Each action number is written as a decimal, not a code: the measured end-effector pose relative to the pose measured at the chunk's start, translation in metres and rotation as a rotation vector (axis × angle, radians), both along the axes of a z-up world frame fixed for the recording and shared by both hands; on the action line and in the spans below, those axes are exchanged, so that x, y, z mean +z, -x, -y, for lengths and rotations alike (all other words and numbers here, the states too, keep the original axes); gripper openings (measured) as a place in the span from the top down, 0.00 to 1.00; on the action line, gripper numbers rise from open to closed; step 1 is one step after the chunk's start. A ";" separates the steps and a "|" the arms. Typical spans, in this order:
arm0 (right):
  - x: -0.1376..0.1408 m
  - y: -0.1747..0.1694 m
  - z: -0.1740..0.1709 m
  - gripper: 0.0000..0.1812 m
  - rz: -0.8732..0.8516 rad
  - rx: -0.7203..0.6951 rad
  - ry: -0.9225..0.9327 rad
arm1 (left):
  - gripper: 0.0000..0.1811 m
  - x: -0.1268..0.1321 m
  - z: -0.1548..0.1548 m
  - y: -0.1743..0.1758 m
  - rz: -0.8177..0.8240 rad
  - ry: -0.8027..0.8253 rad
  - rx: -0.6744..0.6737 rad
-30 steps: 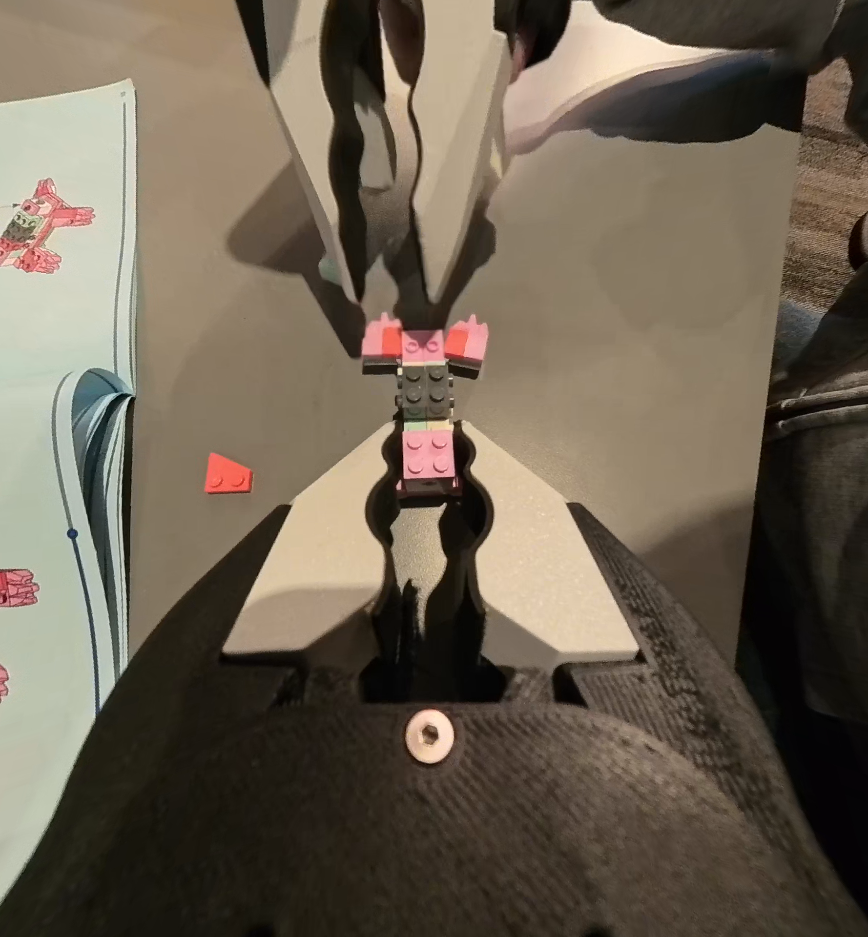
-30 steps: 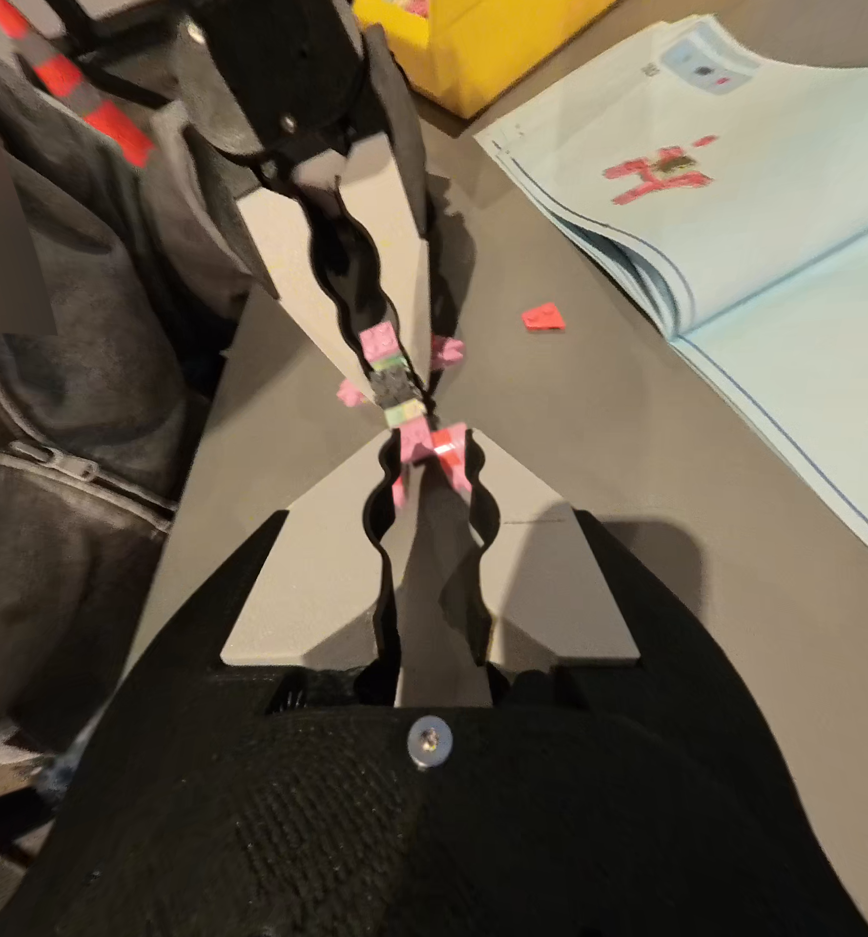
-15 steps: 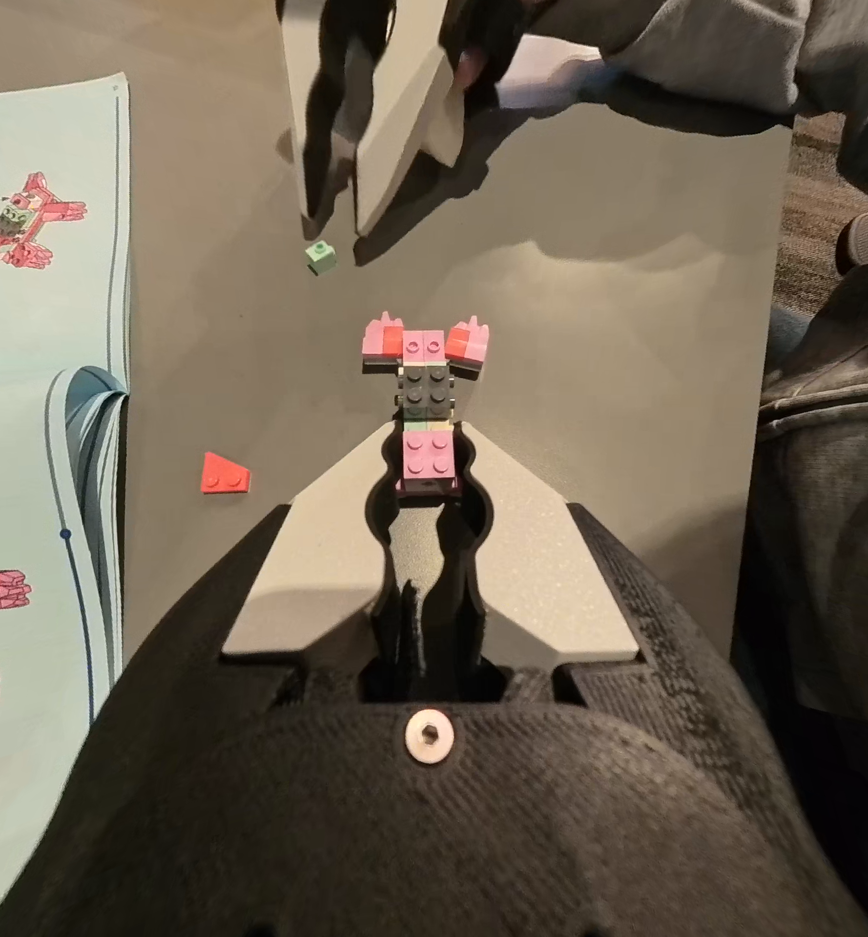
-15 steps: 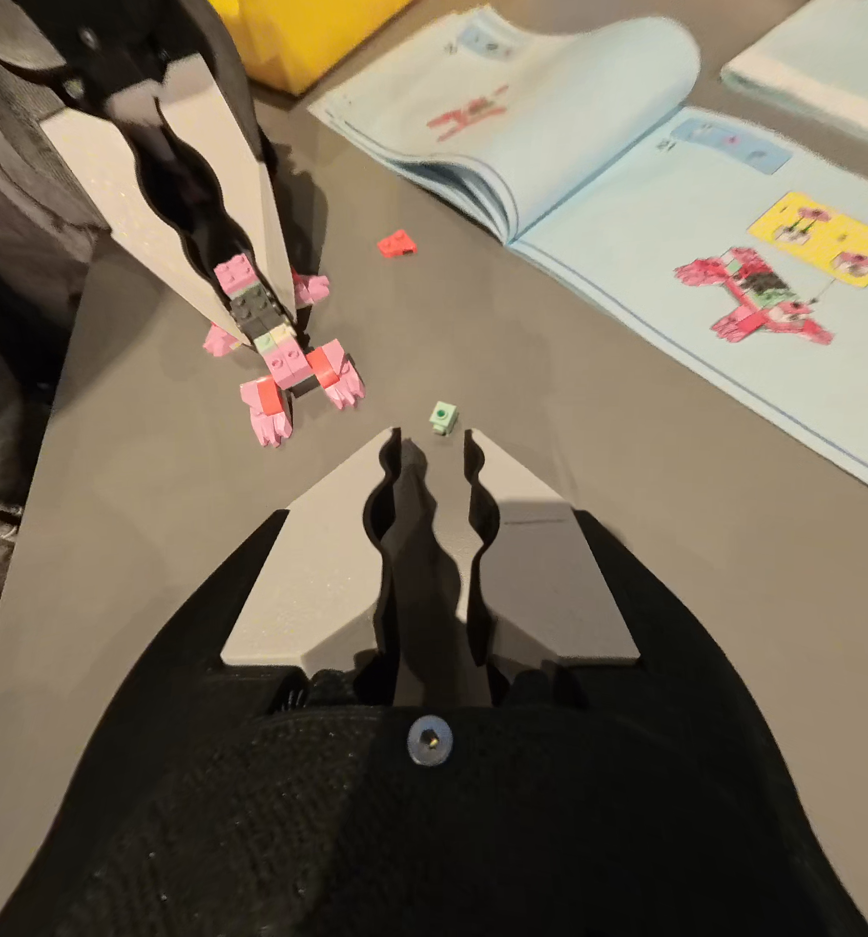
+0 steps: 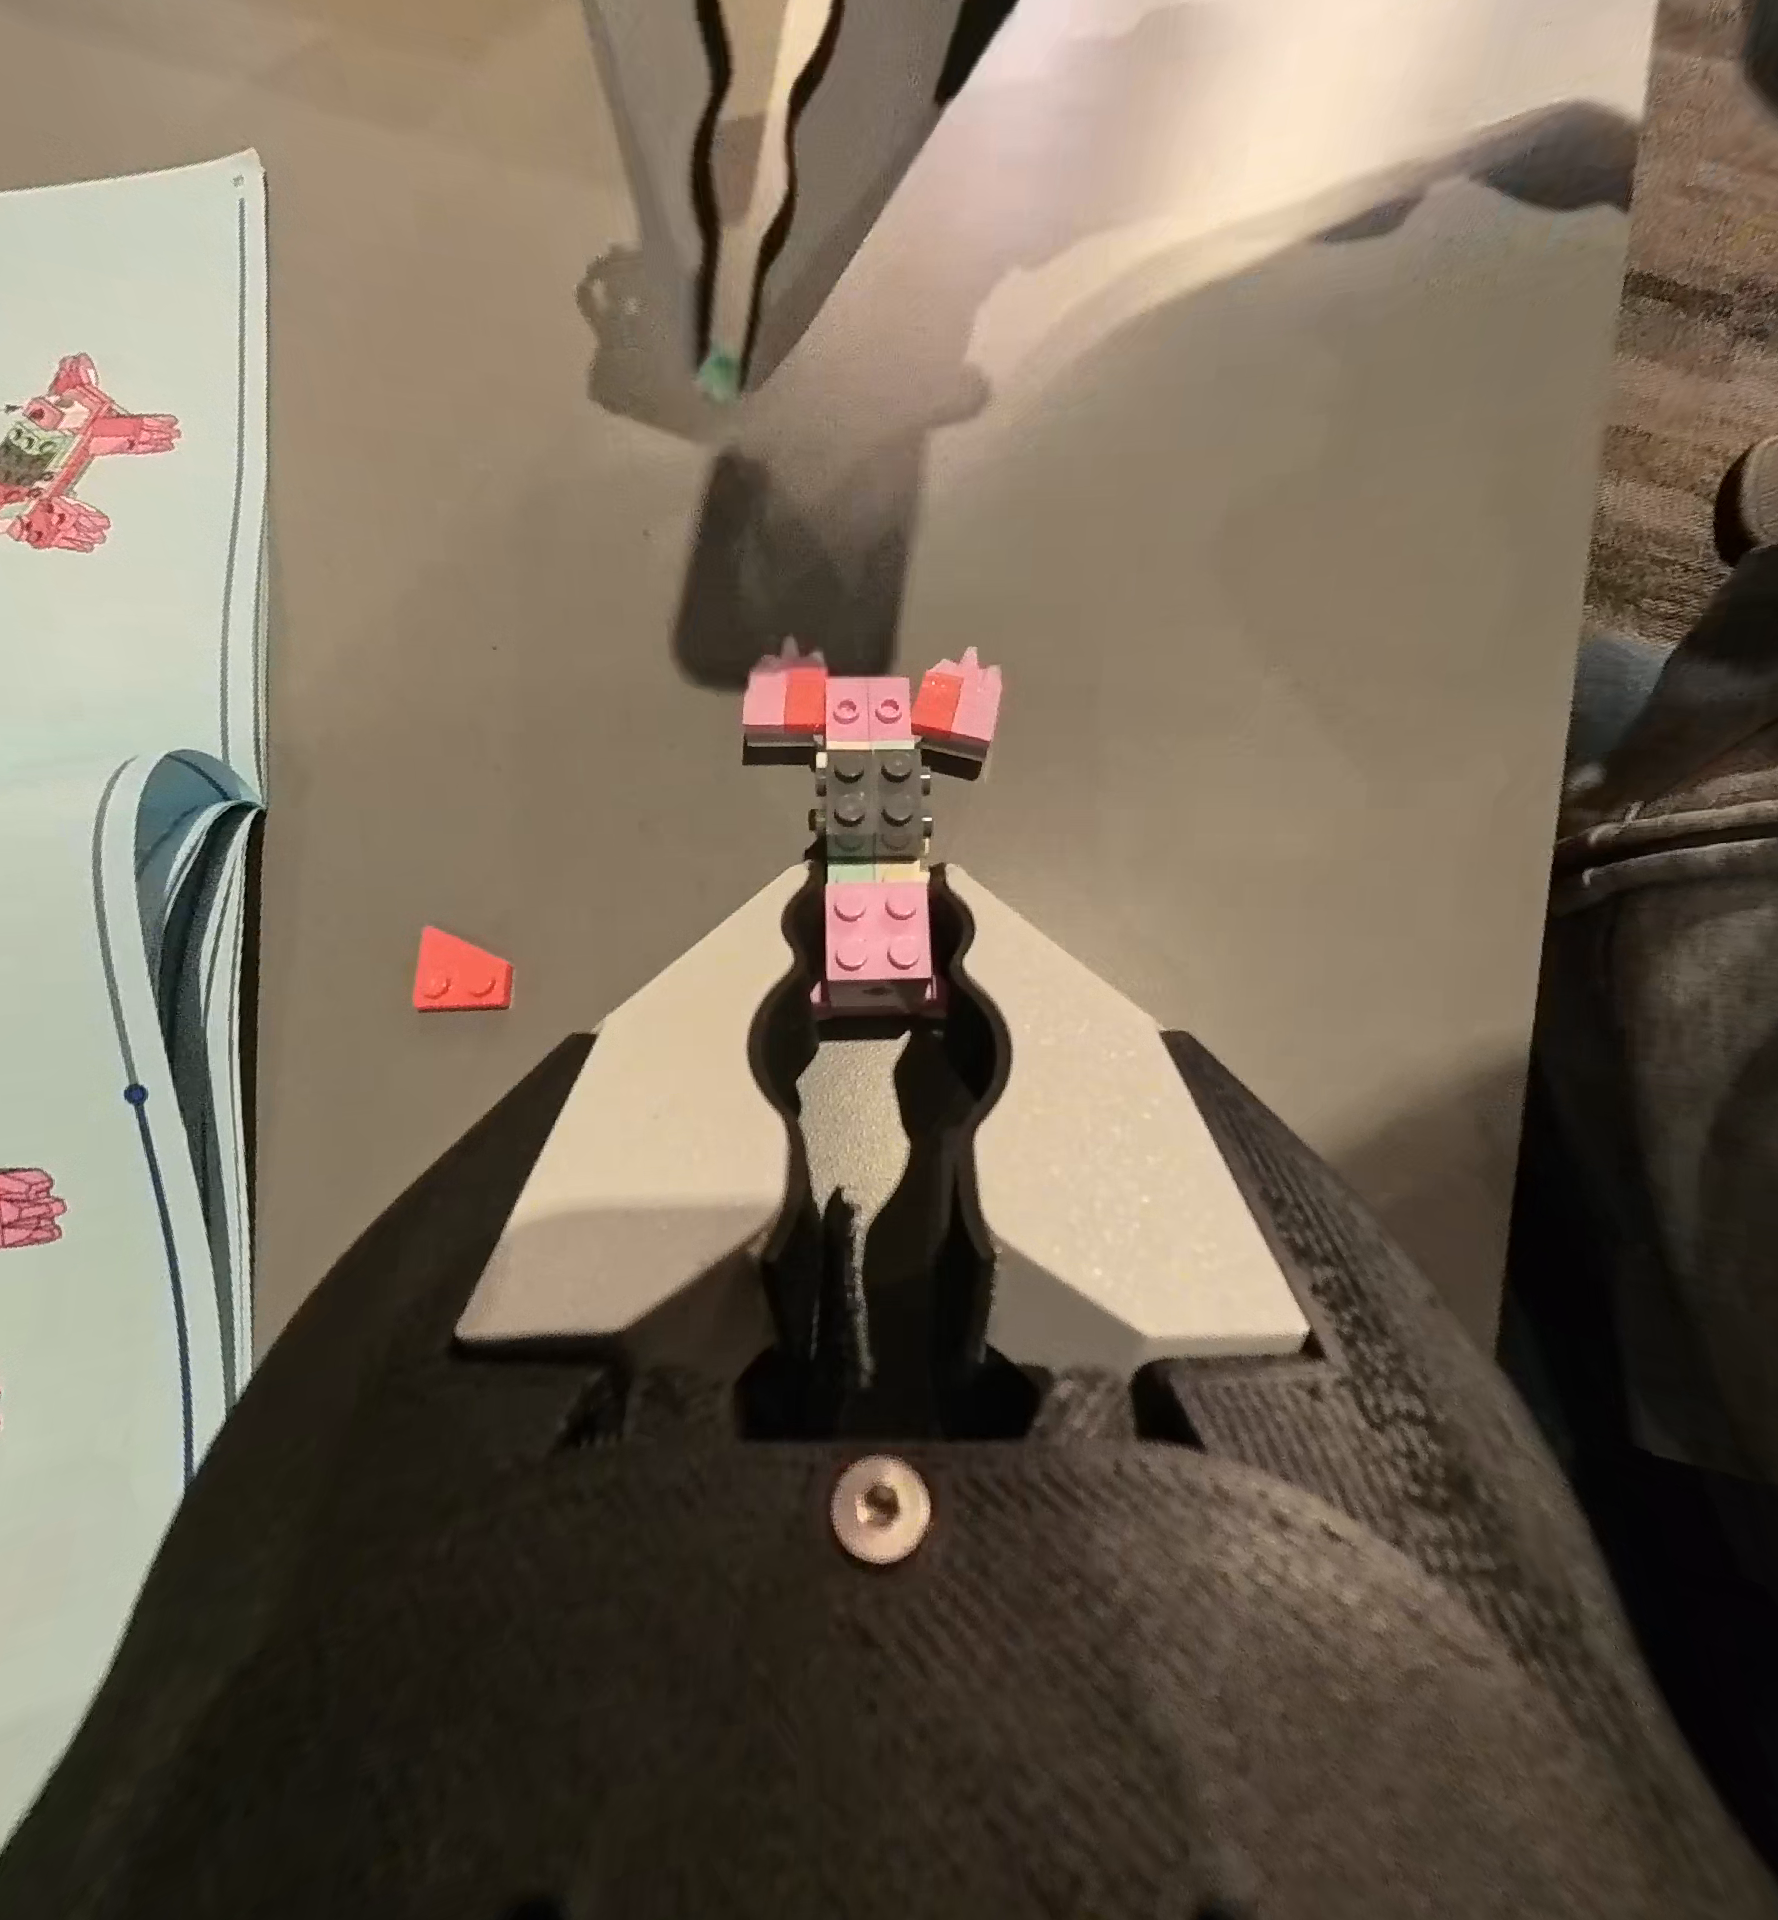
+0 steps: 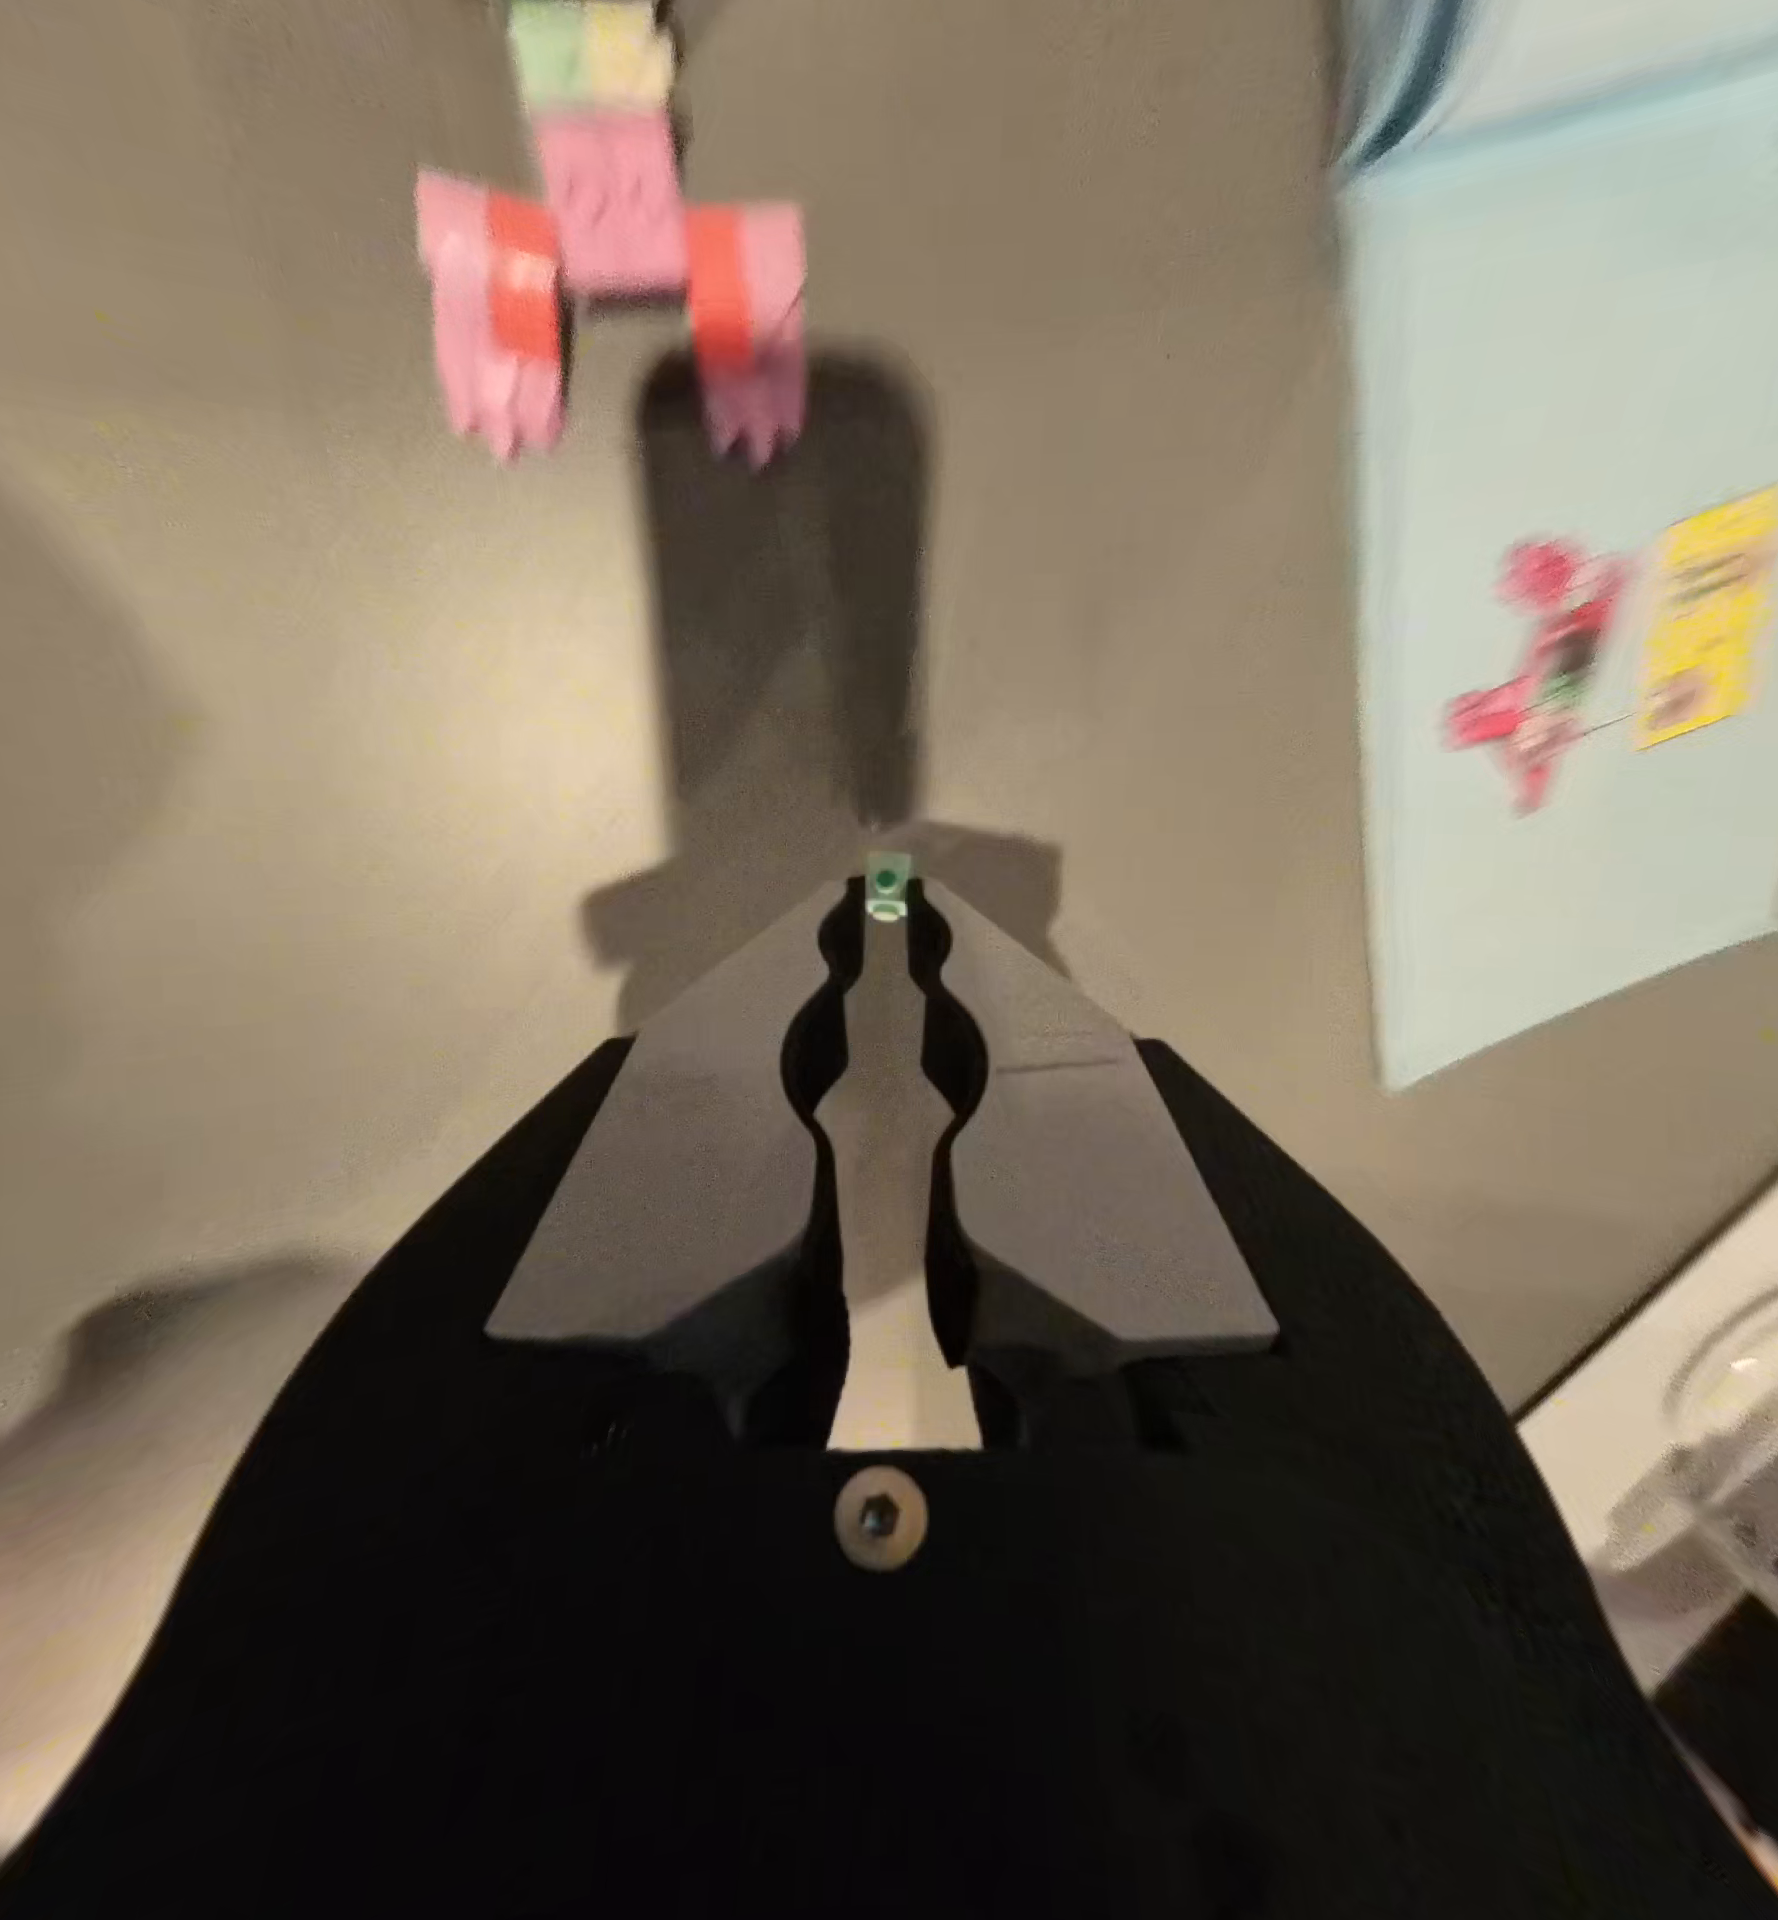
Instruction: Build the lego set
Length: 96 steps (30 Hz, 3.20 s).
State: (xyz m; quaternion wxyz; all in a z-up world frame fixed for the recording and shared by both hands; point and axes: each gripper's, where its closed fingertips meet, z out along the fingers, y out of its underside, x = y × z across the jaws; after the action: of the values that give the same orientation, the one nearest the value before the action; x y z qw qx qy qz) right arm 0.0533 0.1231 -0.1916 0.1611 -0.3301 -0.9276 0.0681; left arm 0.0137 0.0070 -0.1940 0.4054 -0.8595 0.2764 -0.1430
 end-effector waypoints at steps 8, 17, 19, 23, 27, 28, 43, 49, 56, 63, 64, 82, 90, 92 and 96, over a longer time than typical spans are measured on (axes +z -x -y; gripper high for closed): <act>-0.001 -0.058 -0.024 0.97 0.666 -0.081 -0.222 | 0.90 0.000 0.000 0.000 -0.005 -0.004 0.000; -0.006 -0.057 -0.022 0.86 0.718 -0.108 -0.262 | 0.90 0.000 0.000 0.000 -0.007 -0.006 -0.005; 0.000 -0.060 -0.024 0.80 0.675 -0.131 -0.227 | 0.90 0.000 0.000 0.000 -0.007 -0.006 -0.006; 0.006 -0.068 -0.020 0.81 0.495 -0.191 0.008 | 0.90 0.000 0.000 -0.001 -0.009 -0.007 -0.011; 0.004 -0.067 -0.015 0.83 0.225 -0.245 0.245 | 0.90 0.000 0.001 -0.002 -0.011 -0.008 -0.016; 0.003 -0.066 -0.013 0.83 0.166 -0.257 0.298 | 0.90 0.000 0.001 -0.002 -0.010 -0.008 -0.016; 0.006 -0.061 0.002 0.84 -0.103 -0.354 0.598 | 0.90 -0.001 0.001 -0.002 -0.001 0.000 -0.017; 0.000 -0.071 0.016 0.84 -0.048 -0.334 0.669 | 0.90 -0.001 0.001 -0.002 0.000 0.000 -0.017; 0.010 -0.057 0.004 0.82 -0.205 -0.362 0.637 | 0.90 -0.001 0.001 -0.002 0.001 0.001 -0.017; 0.003 -0.069 0.018 0.85 -0.126 -0.325 0.682 | 0.90 0.000 0.001 -0.002 0.002 0.002 -0.018; 0.003 -0.071 0.018 0.85 -0.120 -0.322 0.686 | 0.90 0.000 0.001 -0.002 0.002 0.002 -0.018; -0.006 -0.059 0.012 0.96 -0.075 -0.103 0.472 | 0.90 0.000 0.002 -0.002 0.008 0.007 -0.019; 0.038 0.007 0.083 0.96 -0.199 -0.028 0.657 | 0.90 0.000 0.002 -0.003 -0.013 -0.009 -0.026; 0.033 0.019 0.094 0.96 -0.181 -0.008 0.646 | 0.90 0.000 0.002 -0.003 -0.011 -0.008 -0.026; 0.022 0.032 0.105 0.96 -0.120 0.027 0.647 | 0.90 0.000 0.002 -0.003 -0.007 -0.005 -0.028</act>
State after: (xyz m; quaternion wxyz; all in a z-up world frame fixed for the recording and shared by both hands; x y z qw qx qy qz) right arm 0.0217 0.0177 -0.1694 0.1011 -0.3473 -0.8510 0.3808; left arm 0.0172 0.0048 -0.1943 0.4044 -0.8551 0.2903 -0.1449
